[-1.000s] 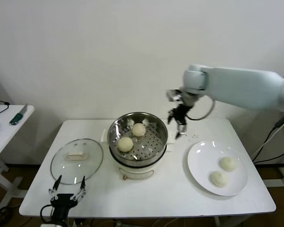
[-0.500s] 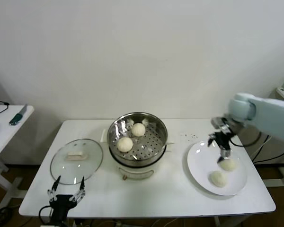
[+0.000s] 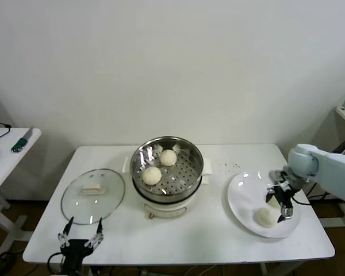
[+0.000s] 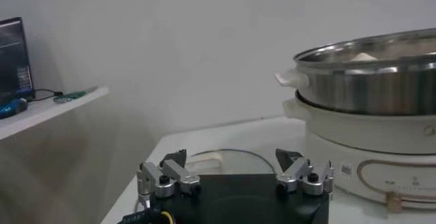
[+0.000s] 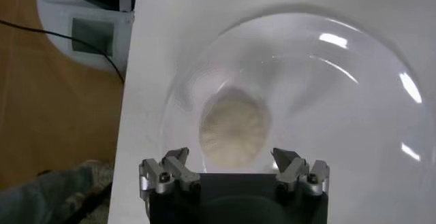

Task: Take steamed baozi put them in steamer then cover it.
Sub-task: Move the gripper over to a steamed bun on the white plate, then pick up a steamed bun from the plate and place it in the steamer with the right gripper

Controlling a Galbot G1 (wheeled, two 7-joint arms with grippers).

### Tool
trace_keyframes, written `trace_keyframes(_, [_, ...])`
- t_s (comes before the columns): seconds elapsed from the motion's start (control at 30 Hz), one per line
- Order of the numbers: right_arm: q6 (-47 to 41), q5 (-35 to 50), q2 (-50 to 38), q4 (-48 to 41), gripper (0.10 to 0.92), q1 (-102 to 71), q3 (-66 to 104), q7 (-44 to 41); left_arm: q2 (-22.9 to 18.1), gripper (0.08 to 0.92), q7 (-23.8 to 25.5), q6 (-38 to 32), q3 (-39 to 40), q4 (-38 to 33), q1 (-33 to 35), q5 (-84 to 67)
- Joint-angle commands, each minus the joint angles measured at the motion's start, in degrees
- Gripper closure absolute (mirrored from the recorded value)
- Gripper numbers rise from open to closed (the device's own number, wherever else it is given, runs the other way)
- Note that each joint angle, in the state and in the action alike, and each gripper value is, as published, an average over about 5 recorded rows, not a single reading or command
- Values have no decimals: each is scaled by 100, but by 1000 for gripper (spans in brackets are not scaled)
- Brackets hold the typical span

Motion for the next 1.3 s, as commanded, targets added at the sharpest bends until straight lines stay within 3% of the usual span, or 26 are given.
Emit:
trace_keyframes(0.03, [4, -301, 208, -264, 203, -753, 530, 111, -22, 177, -1, 4, -28, 28, -2, 11])
trace_keyframes(0.37, [43, -395, 399, -424, 209, -790, 510, 115, -45, 177, -18, 4, -38, 67, 8, -9])
trace_keyframes(0.63, [68, -432, 415, -447, 327, -779, 529, 122, -46, 177, -18, 17, -30, 63, -16, -11])
trace_keyframes(0.93, [177, -394, 344, -363, 370, -571, 526, 95, -33, 177, -16, 40, -10, 64, -46, -16])
trace_keyframes(1.1, [878, -289, 503, -330, 372, 584, -96, -90, -12, 177, -12, 48, 16, 60, -41, -7])
trace_keyframes(1.3, [2190, -243, 1365, -368, 367, 2500, -1066, -471, 0, 177, -4, 60, 62, 47, -37, 35])
